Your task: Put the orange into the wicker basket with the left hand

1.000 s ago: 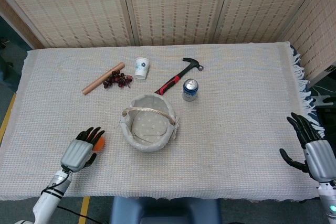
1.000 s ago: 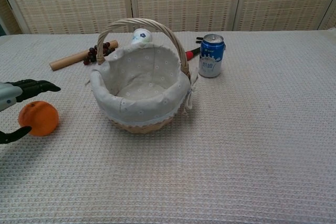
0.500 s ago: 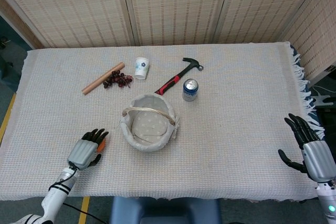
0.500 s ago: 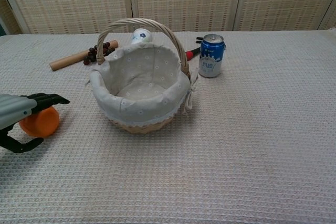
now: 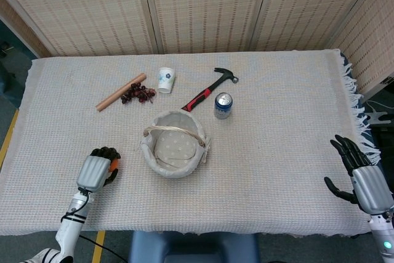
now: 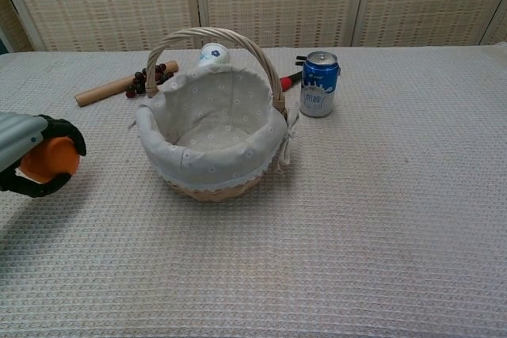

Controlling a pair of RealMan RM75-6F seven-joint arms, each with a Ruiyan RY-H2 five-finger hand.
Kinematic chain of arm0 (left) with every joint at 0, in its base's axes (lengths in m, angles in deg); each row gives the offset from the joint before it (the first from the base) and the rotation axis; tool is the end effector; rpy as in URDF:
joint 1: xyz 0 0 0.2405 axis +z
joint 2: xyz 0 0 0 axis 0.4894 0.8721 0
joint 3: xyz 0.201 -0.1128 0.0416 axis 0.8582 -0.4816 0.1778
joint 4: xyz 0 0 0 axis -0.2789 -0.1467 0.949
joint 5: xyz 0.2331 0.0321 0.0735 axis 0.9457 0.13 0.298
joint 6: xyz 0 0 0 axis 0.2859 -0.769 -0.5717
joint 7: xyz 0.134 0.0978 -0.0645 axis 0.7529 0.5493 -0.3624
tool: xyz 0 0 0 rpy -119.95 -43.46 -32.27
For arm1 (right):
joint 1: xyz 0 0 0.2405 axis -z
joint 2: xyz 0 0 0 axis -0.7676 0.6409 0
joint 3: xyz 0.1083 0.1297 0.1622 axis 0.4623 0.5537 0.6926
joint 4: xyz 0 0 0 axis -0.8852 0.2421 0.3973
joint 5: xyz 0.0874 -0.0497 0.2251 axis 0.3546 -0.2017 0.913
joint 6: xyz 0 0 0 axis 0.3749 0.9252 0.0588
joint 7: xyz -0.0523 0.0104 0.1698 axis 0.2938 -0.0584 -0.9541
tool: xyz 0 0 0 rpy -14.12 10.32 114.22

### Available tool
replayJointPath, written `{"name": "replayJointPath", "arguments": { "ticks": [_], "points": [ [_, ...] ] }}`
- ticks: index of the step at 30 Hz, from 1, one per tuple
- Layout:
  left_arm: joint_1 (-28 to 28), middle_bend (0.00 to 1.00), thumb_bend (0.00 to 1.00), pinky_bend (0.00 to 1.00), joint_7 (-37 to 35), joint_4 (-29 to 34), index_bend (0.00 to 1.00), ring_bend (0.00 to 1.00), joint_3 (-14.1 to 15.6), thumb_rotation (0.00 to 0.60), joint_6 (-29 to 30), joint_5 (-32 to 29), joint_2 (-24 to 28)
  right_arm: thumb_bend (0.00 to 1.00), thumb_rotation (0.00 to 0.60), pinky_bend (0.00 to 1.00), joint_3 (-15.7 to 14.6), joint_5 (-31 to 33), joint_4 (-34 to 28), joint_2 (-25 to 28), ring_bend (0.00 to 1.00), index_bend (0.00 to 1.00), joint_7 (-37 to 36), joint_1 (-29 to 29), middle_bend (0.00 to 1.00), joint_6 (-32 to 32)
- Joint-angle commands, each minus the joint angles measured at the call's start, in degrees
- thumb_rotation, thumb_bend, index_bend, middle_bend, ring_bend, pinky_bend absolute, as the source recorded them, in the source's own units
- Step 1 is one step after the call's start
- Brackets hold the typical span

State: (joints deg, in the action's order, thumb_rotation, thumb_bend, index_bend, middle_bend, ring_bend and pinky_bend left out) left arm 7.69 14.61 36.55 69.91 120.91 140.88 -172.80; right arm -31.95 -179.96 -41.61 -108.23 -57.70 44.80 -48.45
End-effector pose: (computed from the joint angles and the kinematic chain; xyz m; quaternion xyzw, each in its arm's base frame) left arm -0.2361 0.2991 -0.0399 -0.6959 -0.3131 -0.3575 0.5384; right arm -0.2957 -0.2121 0.1309 0.6002 -0.3919 0.4761 0.5094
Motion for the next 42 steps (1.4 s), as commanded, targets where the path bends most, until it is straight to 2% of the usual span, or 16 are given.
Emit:
{"name": "replayJointPath", "arguments": {
  "ticks": [1,5,10,14,17,21,28,34,42],
  "points": [
    [1.19,0.51,0.55,0.72,5.58,1.52,0.45,0.66,-2.18,0.600,4.64,-0.07,1.74,0.22,0.600,0.19,-0.18,-0.13,-0.04,0.10,0.00,0.00,0.04,-0.04,0.00,0.18],
    [1.98,0.55,0.55,0.72,7.79,6.04,0.48,0.66,-4.61,0.600,9.66,0.72,5.39,0.22,0.600,0.19,-0.39,-0.39,-0.04,0.13,0.00,0.00,0.13,-0.14,0.00,0.35],
    [1.15,0.55,0.55,0.72,6.48,14.94,0.49,0.66,-5.99,0.600,9.93,2.24,10.29,0.22,0.600,0.19,-0.59,-0.54,-0.15,0.00,0.00,0.00,0.67,-0.26,0.00,0.63],
    [-0.26,0.55,0.55,0.72,6.67,19.69,0.49,0.66,-6.10,0.600,7.67,1.91,10.53,0.22,0.600,0.19,-0.77,-0.56,-0.19,-0.01,0.00,0.00,0.84,-0.38,0.00,0.99],
    [-1.67,0.55,0.55,0.72,7.40,21.73,0.49,0.66,-6.80,0.600,6.40,1.08,8.81,0.22,0.600,0.19,-0.73,-0.35,-0.26,0.01,0.00,0.00,0.89,-0.56,0.00,1.36],
    [-3.85,0.55,0.55,0.72,8.64,22.13,0.49,0.66,-7.71,0.600,5.12,0.17,4.82,0.22,0.600,0.19,-0.77,-0.31,-0.30,0.19,0.00,0.00,0.57,-0.69,0.00,1.55],
    [-7.07,0.55,0.55,0.72,10.83,18.19,0.49,0.66,-7.71,0.600,2.77,-1.59,-2.78,0.22,0.600,0.19,-0.83,-0.29,-0.27,0.60,0.00,0.00,-0.34,-0.68,0.00,1.39],
    [-8.20,0.55,0.55,0.72,11.40,15.80,0.49,0.66,-8.38,0.600,2.15,-3.75,-6.10,0.22,0.600,0.19,-0.56,0.33,-0.31,0.77,0.00,0.00,-0.79,-0.87,0.00,1.70],
    [-9.40,0.55,0.55,0.72,12.73,15.54,0.49,0.66,-9.44,0.600,2.35,-4.95,-7.55,0.22,0.600,0.19,-0.64,0.58,-0.54,0.82,0.00,0.00,-0.44,-1.21,0.00,2.55]
  ]
}}
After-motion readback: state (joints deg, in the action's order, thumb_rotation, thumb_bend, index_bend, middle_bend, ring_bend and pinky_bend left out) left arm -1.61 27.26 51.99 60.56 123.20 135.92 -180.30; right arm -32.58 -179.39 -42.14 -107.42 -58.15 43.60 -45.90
